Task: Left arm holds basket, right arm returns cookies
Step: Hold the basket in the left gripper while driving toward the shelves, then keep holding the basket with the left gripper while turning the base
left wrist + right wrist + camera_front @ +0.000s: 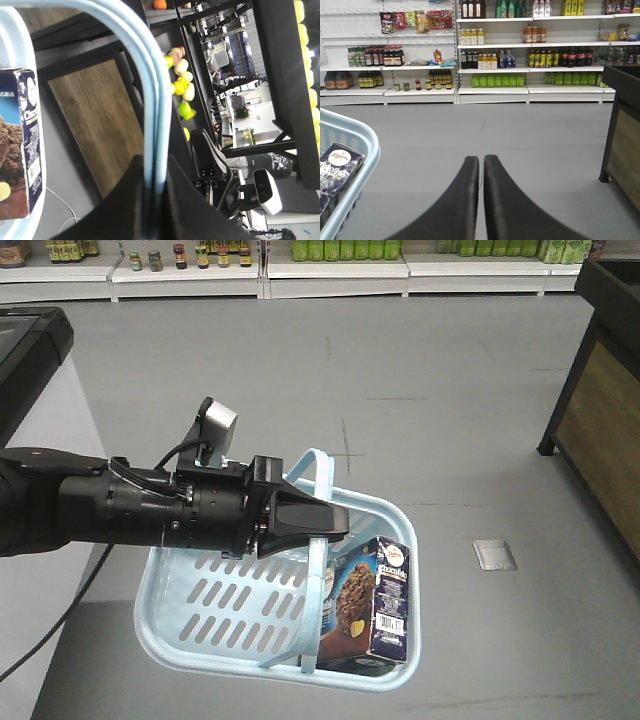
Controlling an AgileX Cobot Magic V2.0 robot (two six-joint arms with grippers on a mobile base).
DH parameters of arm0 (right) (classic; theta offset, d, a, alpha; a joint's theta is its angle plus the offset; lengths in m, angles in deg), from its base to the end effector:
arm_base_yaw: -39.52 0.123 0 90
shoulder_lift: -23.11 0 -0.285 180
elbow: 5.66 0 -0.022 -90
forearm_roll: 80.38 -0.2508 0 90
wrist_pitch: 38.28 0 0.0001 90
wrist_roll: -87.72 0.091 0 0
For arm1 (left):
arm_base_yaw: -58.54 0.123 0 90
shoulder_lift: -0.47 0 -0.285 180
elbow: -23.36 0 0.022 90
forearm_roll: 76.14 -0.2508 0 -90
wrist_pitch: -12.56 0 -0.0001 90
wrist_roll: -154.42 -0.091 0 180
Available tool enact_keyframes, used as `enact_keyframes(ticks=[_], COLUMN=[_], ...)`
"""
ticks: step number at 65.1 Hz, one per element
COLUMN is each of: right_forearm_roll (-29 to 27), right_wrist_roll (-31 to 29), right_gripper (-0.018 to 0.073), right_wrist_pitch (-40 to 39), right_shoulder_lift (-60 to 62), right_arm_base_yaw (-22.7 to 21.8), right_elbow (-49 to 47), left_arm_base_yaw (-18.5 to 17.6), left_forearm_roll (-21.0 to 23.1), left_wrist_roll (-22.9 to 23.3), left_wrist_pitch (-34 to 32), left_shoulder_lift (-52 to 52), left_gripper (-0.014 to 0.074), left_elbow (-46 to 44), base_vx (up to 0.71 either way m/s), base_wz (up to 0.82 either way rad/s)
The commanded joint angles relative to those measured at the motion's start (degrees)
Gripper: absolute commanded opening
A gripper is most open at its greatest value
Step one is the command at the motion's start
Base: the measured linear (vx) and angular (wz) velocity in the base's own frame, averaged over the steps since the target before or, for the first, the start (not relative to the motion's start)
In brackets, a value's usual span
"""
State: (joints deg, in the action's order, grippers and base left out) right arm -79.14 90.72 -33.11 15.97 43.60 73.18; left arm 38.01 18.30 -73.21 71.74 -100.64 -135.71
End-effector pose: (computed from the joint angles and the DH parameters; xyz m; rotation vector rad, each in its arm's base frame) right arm 0.0567 0.0039 0.1960 -0.0306 1.5911 0.0780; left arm 0.2741 -0.1859 0.2687 0.1837 2.2451 -1.7642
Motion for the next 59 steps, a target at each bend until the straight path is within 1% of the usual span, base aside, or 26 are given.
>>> enact_keyframes(ticks=[1,24,59], right_forearm_roll=[0.2,0.2,0.2], right_wrist_roll=[0.06,0.06,0.06], right_gripper=[-0.0011,-0.0011,-0.0011], right_wrist_pitch=[-4.17,-4.17,-4.17], right_shoulder_lift=[0.73,0.73,0.73], right_arm_base_yaw=[-0.09,-0.09,-0.09], right_elbow=[0.99,0.99,0.99], left_arm_base_yaw=[0.05,0.05,0.05], left_forearm_roll=[7.1,7.1,7.1], left_wrist_roll=[-0.55,-0.55,-0.55], left_wrist_pitch=[3.29,3.25,3.2], left_shoulder_lift=[2.89,2.89,2.89], left_gripper=[-0.0006,-0.0006,-0.0006], left_elbow=[-1.76,-1.76,-1.76], base_vx=[0.5,0.51,0.52], base_wz=[-0.06,-0.04,0.04])
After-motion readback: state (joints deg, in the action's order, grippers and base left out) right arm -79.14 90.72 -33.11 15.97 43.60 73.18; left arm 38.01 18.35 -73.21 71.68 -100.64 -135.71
